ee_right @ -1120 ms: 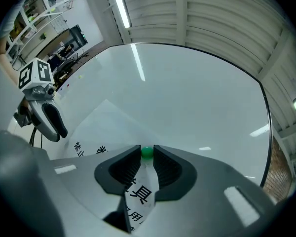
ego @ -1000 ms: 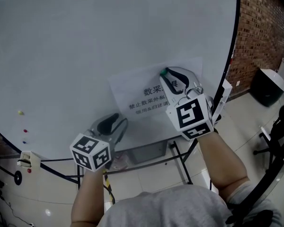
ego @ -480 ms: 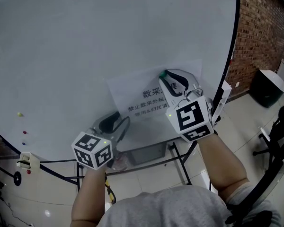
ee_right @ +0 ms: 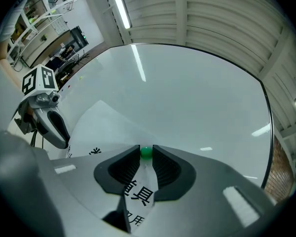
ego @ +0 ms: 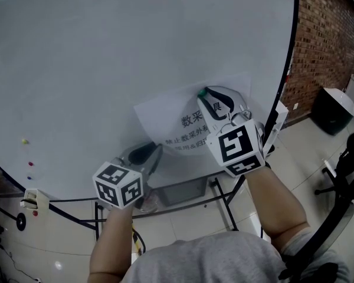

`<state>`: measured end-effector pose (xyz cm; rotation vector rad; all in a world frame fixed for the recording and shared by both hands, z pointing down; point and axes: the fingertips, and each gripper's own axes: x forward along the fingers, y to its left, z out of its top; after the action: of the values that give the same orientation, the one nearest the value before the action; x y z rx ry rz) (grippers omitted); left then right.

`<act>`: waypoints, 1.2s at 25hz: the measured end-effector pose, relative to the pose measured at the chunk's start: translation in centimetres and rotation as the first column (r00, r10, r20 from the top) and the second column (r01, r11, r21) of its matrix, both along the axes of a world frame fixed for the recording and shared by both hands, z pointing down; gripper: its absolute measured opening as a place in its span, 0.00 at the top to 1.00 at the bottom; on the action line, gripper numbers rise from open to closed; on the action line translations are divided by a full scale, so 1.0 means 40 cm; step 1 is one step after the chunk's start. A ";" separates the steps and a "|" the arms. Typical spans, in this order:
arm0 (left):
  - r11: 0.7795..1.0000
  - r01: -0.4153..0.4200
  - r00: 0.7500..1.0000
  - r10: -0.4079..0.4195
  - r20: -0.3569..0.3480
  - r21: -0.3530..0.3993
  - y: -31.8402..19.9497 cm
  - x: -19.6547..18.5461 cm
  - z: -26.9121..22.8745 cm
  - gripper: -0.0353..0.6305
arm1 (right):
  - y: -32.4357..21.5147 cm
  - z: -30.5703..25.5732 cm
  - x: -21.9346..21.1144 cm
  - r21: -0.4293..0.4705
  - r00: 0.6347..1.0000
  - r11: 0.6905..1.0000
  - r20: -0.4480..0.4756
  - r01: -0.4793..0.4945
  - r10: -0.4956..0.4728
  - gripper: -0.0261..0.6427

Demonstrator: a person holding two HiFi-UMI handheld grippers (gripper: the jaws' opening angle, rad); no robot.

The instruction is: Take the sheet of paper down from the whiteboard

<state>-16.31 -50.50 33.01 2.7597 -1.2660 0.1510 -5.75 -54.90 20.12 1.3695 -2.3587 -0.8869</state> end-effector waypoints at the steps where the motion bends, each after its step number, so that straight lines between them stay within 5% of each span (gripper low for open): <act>1: 1.000 0.002 1.000 -0.002 -0.004 0.004 0.001 0.001 -0.004 0.89 | 0.000 0.000 0.001 0.000 1.000 1.000 0.000 0.001 -0.001 0.84; 21: 1.000 -0.002 1.000 0.002 0.025 0.002 0.045 -0.015 -0.006 0.95 | -0.005 -0.004 0.011 0.005 1.000 1.000 -0.002 -0.023 0.023 0.84; 30: 0.998 0.024 1.000 -0.024 0.005 -0.057 0.078 -0.065 0.047 0.95 | 0.003 -0.025 0.030 0.012 0.999 0.999 0.024 -0.036 0.036 0.84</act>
<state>-18.92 -47.39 34.89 2.6969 -1.2747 0.1884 -4.54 -54.79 19.10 1.4303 -2.3423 -0.8822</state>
